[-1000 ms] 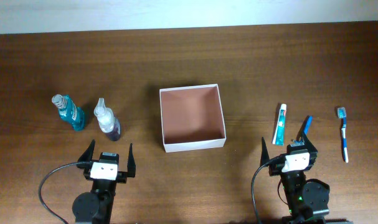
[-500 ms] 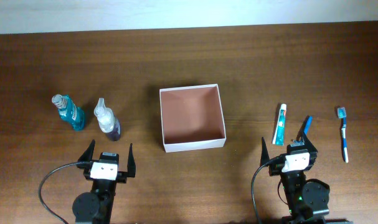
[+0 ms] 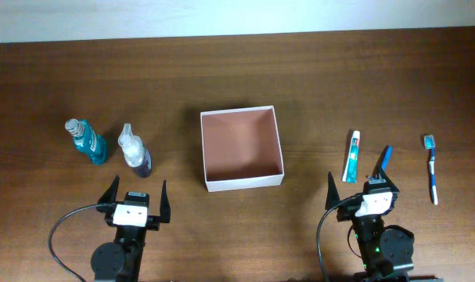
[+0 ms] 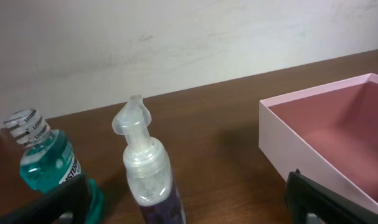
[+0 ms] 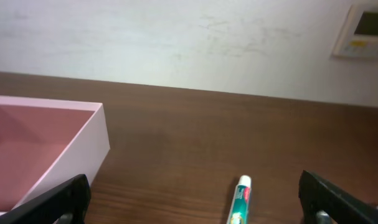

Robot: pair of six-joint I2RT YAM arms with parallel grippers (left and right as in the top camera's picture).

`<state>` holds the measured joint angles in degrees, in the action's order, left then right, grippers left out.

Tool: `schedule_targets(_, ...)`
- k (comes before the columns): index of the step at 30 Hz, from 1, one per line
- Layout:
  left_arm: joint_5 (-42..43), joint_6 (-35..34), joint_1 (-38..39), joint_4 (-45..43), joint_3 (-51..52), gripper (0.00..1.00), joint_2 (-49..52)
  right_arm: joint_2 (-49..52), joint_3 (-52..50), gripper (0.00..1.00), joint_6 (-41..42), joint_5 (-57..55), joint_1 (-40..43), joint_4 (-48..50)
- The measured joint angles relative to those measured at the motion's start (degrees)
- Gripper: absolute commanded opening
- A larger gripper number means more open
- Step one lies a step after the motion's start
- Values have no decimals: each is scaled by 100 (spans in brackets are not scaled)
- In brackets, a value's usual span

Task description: Pack container

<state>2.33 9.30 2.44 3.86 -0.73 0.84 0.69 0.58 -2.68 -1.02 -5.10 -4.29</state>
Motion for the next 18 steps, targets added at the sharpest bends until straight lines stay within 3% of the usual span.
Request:
schedule_targets(4, 4, -496, 0, 70, -20, 99, 7, 37, 85, 98, 293, 46, 0, -205)
schedule_targets(8, 63, -765, 0, 568, -485, 99, 271, 282, 518, 99, 483, 87, 0, -1106)
schedule_targets(18, 63, -940, 0, 2380, -3346, 99, 2712, 2857, 3550, 99, 704, 107, 4, -3571)
